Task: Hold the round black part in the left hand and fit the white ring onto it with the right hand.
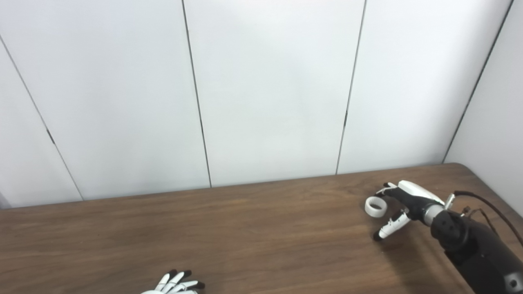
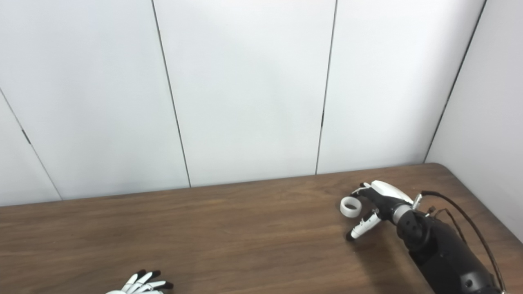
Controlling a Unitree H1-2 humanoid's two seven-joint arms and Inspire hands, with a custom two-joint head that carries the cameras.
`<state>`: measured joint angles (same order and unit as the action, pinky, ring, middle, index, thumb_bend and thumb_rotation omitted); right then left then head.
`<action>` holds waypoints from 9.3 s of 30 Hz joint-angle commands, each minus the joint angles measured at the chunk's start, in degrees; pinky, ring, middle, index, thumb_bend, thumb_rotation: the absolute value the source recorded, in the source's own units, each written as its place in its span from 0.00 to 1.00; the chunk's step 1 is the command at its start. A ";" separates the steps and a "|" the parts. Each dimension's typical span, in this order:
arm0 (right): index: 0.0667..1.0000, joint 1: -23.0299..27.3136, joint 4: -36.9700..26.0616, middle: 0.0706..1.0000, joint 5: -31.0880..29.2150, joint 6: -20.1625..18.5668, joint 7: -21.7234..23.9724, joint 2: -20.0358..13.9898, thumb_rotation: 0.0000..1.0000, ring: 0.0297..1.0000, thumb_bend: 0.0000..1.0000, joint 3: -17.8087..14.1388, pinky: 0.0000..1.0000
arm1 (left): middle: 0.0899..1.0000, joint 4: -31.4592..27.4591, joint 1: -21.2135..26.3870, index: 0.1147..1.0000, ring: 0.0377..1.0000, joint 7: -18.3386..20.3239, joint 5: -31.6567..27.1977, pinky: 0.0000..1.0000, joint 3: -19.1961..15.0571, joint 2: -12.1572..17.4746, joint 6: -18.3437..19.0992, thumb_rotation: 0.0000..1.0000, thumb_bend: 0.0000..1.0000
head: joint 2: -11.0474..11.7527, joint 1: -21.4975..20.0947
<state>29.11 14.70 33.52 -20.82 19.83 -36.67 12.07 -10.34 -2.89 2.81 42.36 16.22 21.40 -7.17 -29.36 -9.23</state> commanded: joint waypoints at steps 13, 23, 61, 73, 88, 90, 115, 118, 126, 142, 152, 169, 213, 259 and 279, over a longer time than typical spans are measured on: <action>0.47 2.36 0.17 1.00 1.99 1.03 -1.29 -1.72 0.13 1.00 0.58 0.75 1.00 | 0.79 -0.40 -0.51 0.41 0.94 1.36 0.61 1.00 -0.29 0.75 -0.10 0.04 0.52 | -0.16 -0.18; 0.45 2.06 0.39 0.98 2.04 1.84 -1.84 -1.68 0.13 1.00 0.52 0.71 0.99 | 0.79 -0.25 -0.45 0.41 0.94 1.36 0.71 1.00 -0.49 0.68 -0.21 0.04 0.52 | -0.23 -0.26; 0.44 4.55 -6.52 0.92 0.74 6.96 -2.60 0.08 0.12 1.00 0.52 -0.32 0.98 | 0.79 34.38 20.76 0.41 0.92 -9.87 5.69 1.00 7.76 -3.87 -2.61 0.04 0.52 | 1.13 -0.06; 0.44 7.74 -10.03 0.92 0.28 7.65 -0.33 3.00 0.12 1.00 0.52 0.65 0.97 | 0.82 48.54 26.55 0.41 0.95 -17.37 6.79 1.00 12.93 -6.34 -1.66 0.05 0.52 | -1.06 2.99; 0.44 11.70 -11.98 0.93 1.22 8.07 3.14 10.07 0.12 1.00 0.52 4.56 1.00 | 0.81 53.19 28.45 0.41 0.94 -20.61 6.29 1.00 16.15 -7.53 -1.66 0.05 0.52 | -1.53 3.86; 0.44 11.98 -11.86 0.93 1.50 8.10 3.15 10.81 0.12 1.00 0.52 5.24 1.00 | 0.81 52.86 28.36 0.41 0.94 -20.43 6.06 1.00 16.20 -7.63 -1.63 0.05 0.52 | -1.41 4.05; 0.44 12.51 -7.94 0.92 2.05 12.93 2.03 17.44 0.12 1.00 0.52 9.19 0.97 | 0.81 49.82 27.80 0.41 0.94 -18.44 6.44 1.00 18.16 -8.18 -0.25 0.05 0.52 | -2.45 6.76; 0.44 12.56 -7.64 0.92 1.80 13.40 2.17 18.16 0.12 1.00 0.52 9.35 0.97 | 0.80 49.87 27.78 0.41 0.94 -18.62 6.59 1.00 18.31 -8.36 -0.26 0.05 0.52 | -2.58 7.17; 0.44 13.23 -5.64 0.93 1.38 14.72 2.37 19.63 0.13 1.00 0.52 9.88 1.00 | 0.80 49.52 27.70 0.41 0.94 -18.85 6.57 1.00 18.42 -8.92 -0.08 0.05 0.52 | -2.56 7.98; 0.44 12.78 -5.26 0.93 0.69 15.45 2.33 21.91 0.12 1.00 0.52 10.21 1.00 | 0.82 47.11 27.04 0.41 0.94 -17.09 6.54 1.00 19.48 -9.89 1.18 0.05 0.52 | -2.81 9.98; 0.44 12.10 -5.25 0.93 0.73 15.80 2.17 22.57 0.12 1.00 0.52 11.02 1.00 | 0.82 43.85 25.95 0.41 0.95 -15.52 6.33 1.00 21.55 -9.68 3.13 0.05 0.52 | -3.34 10.75; 0.44 11.33 -6.03 0.93 1.77 16.64 2.67 22.34 0.12 1.00 0.52 12.60 1.00 | 0.81 33.99 21.66 0.41 0.95 -12.84 5.99 1.00 23.66 -7.67 5.42 0.05 0.52 | -4.37 11.91; 0.96 9.88 -7.63 1.00 1.21 13.51 6.76 22.51 0.46 1.00 1.00 11.21 1.00 | 0.81 30.68 19.93 0.41 0.94 -11.28 5.22 1.00 23.10 -6.25 6.08 0.05 0.52 | -4.78 11.16; 0.98 -20.09 -26.17 1.00 -10.68 18.46 -10.59 16.37 0.78 1.00 0.71 -11.21 0.91 | 0.81 36.16 21.56 0.41 0.93 -13.33 5.91 1.00 22.02 -6.31 3.82 0.05 0.52 | -2.85 10.32; 0.94 -44.79 -33.03 1.00 -14.72 24.50 -17.06 20.68 0.65 1.00 0.51 -16.09 0.96 | 0.81 47.31 25.46 0.41 0.93 -18.68 8.80 1.00 22.85 -6.59 1.99 0.05 0.52 | -1.51 9.26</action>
<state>-15.41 -17.50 18.45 1.37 3.68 -15.99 -3.96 29.37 27.45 -18.68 47.22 35.58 14.77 -6.93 -30.85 0.00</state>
